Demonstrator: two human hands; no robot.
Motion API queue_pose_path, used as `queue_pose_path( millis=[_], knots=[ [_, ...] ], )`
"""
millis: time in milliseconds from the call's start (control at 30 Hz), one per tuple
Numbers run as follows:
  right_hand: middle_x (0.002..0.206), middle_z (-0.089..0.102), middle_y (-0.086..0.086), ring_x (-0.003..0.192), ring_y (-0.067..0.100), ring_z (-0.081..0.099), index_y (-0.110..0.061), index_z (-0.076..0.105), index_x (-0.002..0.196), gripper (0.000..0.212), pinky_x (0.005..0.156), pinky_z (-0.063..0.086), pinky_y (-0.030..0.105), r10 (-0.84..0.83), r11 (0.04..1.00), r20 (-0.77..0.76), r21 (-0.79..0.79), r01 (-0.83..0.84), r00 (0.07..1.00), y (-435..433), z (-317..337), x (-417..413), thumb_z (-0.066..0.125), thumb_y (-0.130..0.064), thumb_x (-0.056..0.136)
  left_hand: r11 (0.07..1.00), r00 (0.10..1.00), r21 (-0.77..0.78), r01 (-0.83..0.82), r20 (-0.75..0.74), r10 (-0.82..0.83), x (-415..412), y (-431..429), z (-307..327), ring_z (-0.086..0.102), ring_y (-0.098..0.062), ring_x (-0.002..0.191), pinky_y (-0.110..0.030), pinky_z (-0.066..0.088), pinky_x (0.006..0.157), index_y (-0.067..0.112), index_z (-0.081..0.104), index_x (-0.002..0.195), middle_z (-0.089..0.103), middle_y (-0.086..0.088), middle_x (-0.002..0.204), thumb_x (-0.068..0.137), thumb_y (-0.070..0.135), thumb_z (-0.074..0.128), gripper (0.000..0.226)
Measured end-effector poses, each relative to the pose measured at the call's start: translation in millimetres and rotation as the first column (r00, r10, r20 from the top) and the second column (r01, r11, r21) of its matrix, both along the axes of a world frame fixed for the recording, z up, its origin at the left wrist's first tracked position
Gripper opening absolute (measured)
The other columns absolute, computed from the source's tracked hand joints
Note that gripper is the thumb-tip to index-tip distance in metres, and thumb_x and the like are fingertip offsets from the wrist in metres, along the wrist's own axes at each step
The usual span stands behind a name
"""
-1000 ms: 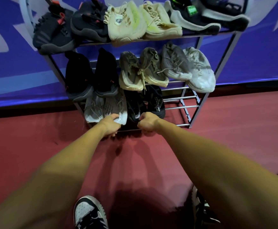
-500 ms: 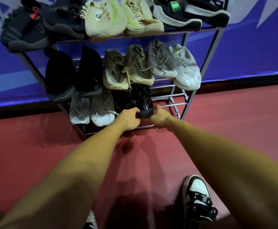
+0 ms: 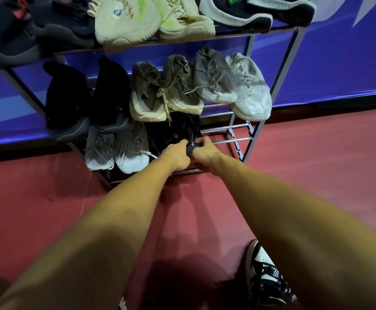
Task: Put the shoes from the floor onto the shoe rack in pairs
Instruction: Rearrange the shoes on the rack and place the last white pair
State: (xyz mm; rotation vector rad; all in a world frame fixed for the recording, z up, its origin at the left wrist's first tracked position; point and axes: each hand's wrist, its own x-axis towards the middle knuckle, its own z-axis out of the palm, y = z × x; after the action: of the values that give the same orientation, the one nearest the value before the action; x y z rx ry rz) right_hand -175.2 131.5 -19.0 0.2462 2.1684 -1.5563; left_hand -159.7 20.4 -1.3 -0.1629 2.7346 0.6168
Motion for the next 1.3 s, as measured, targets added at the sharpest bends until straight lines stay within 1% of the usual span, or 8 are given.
queue_pose_path(
  millis=[167, 267, 533, 767, 933, 1100, 1233, 1300],
  knots=[
    [0.089, 0.061, 0.003, 0.070, 0.016, 0.053, -0.020, 0.047, 0.106, 0.051, 0.072, 0.046, 0.031, -0.046, 0.997, -0.054, -0.058, 0.043, 0.997, 14, 22, 16, 0.073, -0.022, 0.062, 0.998, 0.995, -0.020, 0.068, -0.068, -0.069, 19, -3, 13, 0.058, -0.031, 0.108, -0.040, 0.049, 0.095, 0.028, 0.033, 0.149, 0.063, -0.007, 0.118, 0.079, 0.005, 0.045, 0.075],
    [0.086, 0.060, 0.004, 0.072, 0.020, 0.053, -0.024, 0.045, 0.096, 0.049, 0.070, 0.045, 0.035, -0.072, 0.994, -0.059, -0.088, 0.067, 0.996, 21, 34, 26, 0.069, -0.023, 0.053, 0.995, 0.988, -0.022, 0.101, -0.119, -0.103, 32, 1, 33, 0.058, -0.027, 0.107, -0.039, 0.048, 0.097, 0.028, 0.035, 0.148, 0.063, -0.001, 0.112, 0.075, 0.002, 0.045, 0.078],
    [0.061, 0.048, 0.007, 0.043, 0.017, 0.039, -0.018, 0.043, 0.100, 0.028, 0.032, 0.026, 0.015, 0.056, 0.991, -0.173, 0.129, -0.034, 0.983, 47, 107, 54, 0.058, -0.002, 0.082, 0.932, 0.945, -0.231, 0.280, -0.107, -0.310, 67, 11, 92, 0.056, -0.036, 0.116, -0.044, 0.048, 0.095, 0.022, 0.011, 0.154, 0.056, -0.016, 0.131, 0.082, 0.012, 0.052, 0.084],
    [0.067, 0.046, 0.005, 0.051, 0.014, 0.042, -0.024, 0.042, 0.112, 0.055, 0.042, 0.035, 0.019, 0.385, 0.837, -0.079, 0.449, -0.312, 0.919, 54, 168, 60, 0.073, 0.005, 0.077, 0.863, 0.895, -0.344, 0.371, -0.116, -0.431, 80, 7, 155, 0.057, -0.032, 0.110, -0.030, 0.040, 0.078, 0.014, 0.043, 0.134, 0.060, -0.013, 0.124, 0.085, 0.017, 0.060, 0.052],
    [0.066, 0.039, 0.001, 0.055, 0.013, 0.032, -0.029, 0.050, 0.102, 0.040, 0.056, 0.033, 0.023, 0.476, 0.775, 0.045, 0.450, -0.444, 0.878, 59, 206, 72, 0.075, -0.007, 0.080, 0.862, 0.895, -0.342, 0.373, -0.112, -0.431, 93, -1, 182, 0.057, -0.024, 0.101, -0.028, 0.042, 0.077, 0.015, 0.051, 0.123, 0.061, -0.006, 0.115, 0.080, 0.031, 0.072, 0.051],
    [0.072, 0.041, -0.003, 0.060, 0.014, 0.035, -0.028, 0.050, 0.084, 0.027, 0.061, 0.037, 0.026, 0.519, 0.779, -0.024, 0.424, -0.461, 0.855, 51, 201, 74, 0.074, -0.040, 0.084, 0.903, 0.914, -0.256, 0.345, -0.127, -0.385, 99, -13, 169, 0.054, -0.022, 0.086, -0.031, 0.044, 0.070, 0.012, 0.040, 0.117, 0.059, -0.004, 0.103, 0.075, 0.021, 0.076, 0.057],
    [0.067, 0.040, -0.003, 0.052, 0.011, 0.035, -0.027, 0.054, 0.089, 0.017, 0.049, 0.031, 0.021, 0.589, 0.746, -0.101, 0.451, -0.491, 0.802, 42, 199, 75, 0.071, -0.033, 0.087, 0.941, 0.930, -0.194, 0.277, -0.193, -0.314, 92, -27, 164, 0.060, -0.028, 0.092, -0.036, 0.049, 0.078, 0.014, 0.033, 0.131, 0.061, -0.011, 0.105, 0.080, 0.023, 0.069, 0.062],
    [0.070, 0.048, -0.003, 0.053, 0.010, 0.044, -0.026, 0.060, 0.088, 0.011, 0.049, 0.039, 0.022, 0.628, 0.722, -0.188, 0.503, -0.475, 0.755, 35, 204, 75, 0.070, -0.027, 0.086, 0.927, 0.915, -0.214, 0.309, -0.198, -0.351, 90, -30, 163, 0.059, -0.027, 0.098, -0.033, 0.047, 0.082, 0.018, 0.042, 0.133, 0.061, -0.008, 0.109, 0.083, 0.028, 0.066, 0.056]
  ],
)
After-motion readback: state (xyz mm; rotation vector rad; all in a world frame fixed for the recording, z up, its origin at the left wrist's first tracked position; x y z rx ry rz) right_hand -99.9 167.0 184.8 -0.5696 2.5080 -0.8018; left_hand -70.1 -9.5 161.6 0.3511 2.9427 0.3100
